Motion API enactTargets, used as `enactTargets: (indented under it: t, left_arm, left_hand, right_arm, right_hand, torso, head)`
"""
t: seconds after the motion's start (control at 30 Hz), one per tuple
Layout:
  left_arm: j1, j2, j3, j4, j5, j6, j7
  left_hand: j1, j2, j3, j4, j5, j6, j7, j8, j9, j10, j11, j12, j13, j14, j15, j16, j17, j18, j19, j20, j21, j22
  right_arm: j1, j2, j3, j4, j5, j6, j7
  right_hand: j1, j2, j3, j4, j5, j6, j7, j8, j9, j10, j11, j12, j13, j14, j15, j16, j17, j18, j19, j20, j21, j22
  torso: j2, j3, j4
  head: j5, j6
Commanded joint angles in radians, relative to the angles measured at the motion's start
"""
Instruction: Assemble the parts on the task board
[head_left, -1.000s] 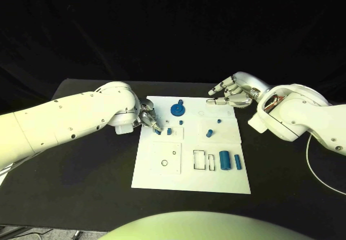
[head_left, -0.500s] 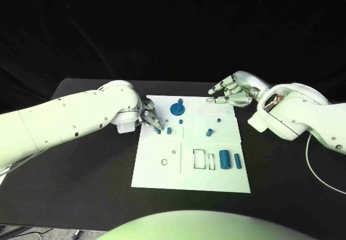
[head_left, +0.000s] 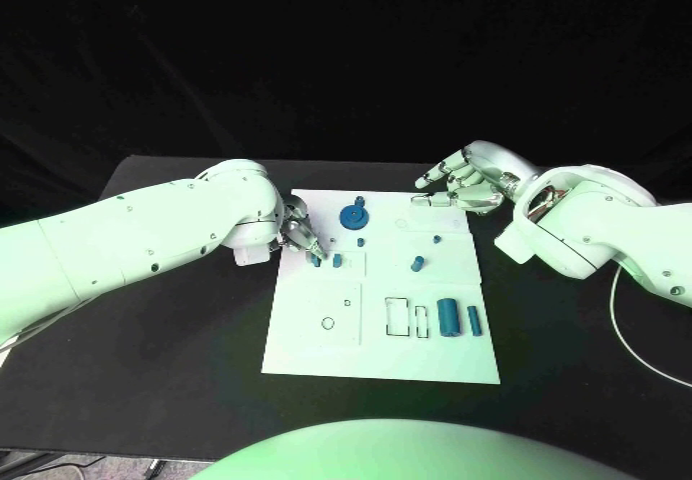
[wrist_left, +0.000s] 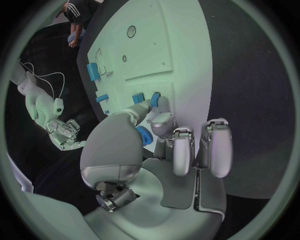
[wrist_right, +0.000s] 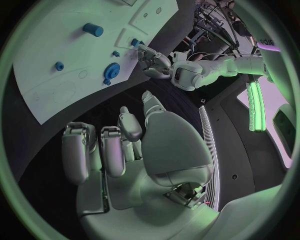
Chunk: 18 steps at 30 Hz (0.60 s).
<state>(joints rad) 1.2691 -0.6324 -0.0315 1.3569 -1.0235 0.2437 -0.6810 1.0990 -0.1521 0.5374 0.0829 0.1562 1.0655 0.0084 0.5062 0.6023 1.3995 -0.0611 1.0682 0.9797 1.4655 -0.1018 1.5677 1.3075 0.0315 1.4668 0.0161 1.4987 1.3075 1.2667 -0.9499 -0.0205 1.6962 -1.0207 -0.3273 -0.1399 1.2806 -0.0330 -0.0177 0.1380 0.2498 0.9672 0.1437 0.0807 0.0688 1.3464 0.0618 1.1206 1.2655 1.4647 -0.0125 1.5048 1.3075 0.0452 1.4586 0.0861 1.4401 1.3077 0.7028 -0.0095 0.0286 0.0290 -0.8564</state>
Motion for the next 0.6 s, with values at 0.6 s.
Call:
enactTargets:
  t: [0.6]
  left_arm:
    - [-0.005,-0.007,0.0,0.001,-0.003,-0.033,-0.013]
  left_hand:
    - [-0.094,0.011,-0.244,0.099,-0.007,0.03,0.001,-0.011,0.0,0.001,0.005,-0.027,-0.012,0.105,-0.003,0.003,0.263,-0.011,0.067,-0.008,0.004,0.201]
  right_arm:
    - [-0.001,0.001,0.0,-0.002,0.004,0.02,0.015]
  right_hand:
    - [-0.014,0.012,-0.021,0.016,0.008,0.005,0.002,0.004,0.0,-0.003,-0.003,0.002,-0.004,0.083,-0.006,-0.007,0.164,0.01,-0.004,-0.001,-0.006,0.003]
  torso:
    - [0.0,-0.0005,-0.0016]
  head:
    - [-0.003,0.004]
